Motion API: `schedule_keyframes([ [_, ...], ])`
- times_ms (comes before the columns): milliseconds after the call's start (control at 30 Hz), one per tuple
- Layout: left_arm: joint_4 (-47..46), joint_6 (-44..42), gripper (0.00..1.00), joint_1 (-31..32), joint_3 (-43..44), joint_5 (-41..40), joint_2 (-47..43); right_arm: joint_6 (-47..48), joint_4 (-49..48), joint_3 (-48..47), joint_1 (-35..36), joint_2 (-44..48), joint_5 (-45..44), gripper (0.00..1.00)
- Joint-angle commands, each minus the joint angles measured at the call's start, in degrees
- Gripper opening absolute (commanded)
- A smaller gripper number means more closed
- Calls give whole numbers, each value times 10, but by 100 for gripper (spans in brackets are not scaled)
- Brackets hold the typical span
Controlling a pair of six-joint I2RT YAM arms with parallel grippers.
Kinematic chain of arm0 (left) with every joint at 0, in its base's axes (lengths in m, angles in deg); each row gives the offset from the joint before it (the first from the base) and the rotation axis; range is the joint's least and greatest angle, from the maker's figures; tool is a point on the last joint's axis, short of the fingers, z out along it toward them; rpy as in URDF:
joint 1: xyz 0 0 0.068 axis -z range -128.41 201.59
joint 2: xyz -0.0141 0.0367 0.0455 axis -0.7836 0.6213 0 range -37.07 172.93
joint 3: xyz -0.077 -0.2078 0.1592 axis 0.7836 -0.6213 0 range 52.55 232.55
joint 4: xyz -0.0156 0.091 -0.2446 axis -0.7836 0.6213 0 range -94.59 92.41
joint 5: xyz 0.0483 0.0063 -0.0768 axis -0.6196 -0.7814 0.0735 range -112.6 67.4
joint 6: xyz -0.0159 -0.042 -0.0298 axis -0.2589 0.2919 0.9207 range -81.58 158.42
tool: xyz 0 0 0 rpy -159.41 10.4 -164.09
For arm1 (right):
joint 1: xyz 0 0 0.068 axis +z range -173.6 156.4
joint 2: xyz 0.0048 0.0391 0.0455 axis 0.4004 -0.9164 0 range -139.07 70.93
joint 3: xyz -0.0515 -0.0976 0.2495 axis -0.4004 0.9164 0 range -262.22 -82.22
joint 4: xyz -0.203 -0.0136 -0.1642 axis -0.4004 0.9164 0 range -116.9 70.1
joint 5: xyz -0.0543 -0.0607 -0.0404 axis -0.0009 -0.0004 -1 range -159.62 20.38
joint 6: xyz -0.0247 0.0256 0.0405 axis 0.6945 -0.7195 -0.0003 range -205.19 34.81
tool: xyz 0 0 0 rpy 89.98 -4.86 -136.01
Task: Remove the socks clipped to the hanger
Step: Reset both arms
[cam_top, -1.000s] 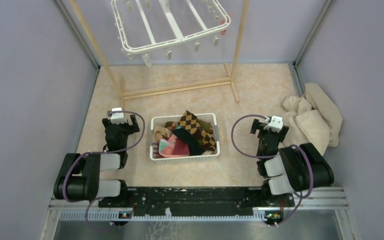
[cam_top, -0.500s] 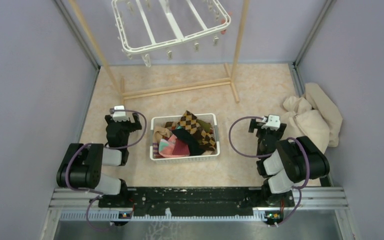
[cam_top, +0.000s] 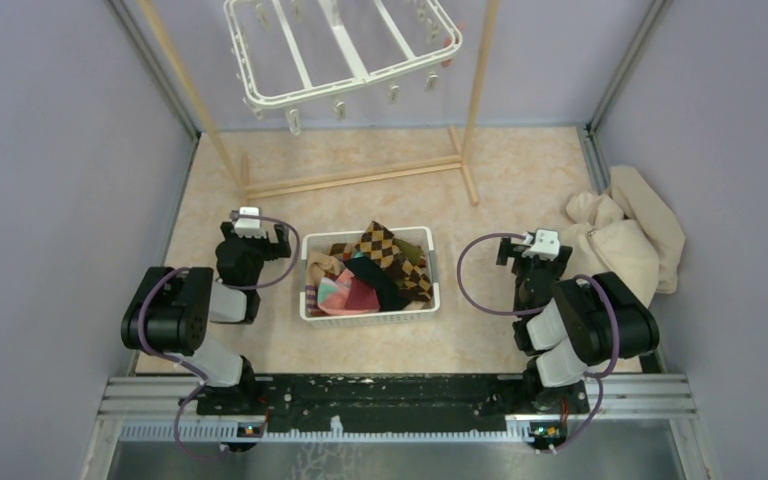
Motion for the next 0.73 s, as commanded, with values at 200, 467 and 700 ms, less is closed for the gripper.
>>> schedule_keyframes([
  [200,-38,-13,99,-4,-1,19,5,1,-40,-11,-2,5,6,98],
  [467,-38,-13,99,-4,-1,20,6,2,-31,-15,-2,7,8,99],
  [700,-38,-13,99,-4,-1,20,5,2,-12,-22,-3,10,18,99],
])
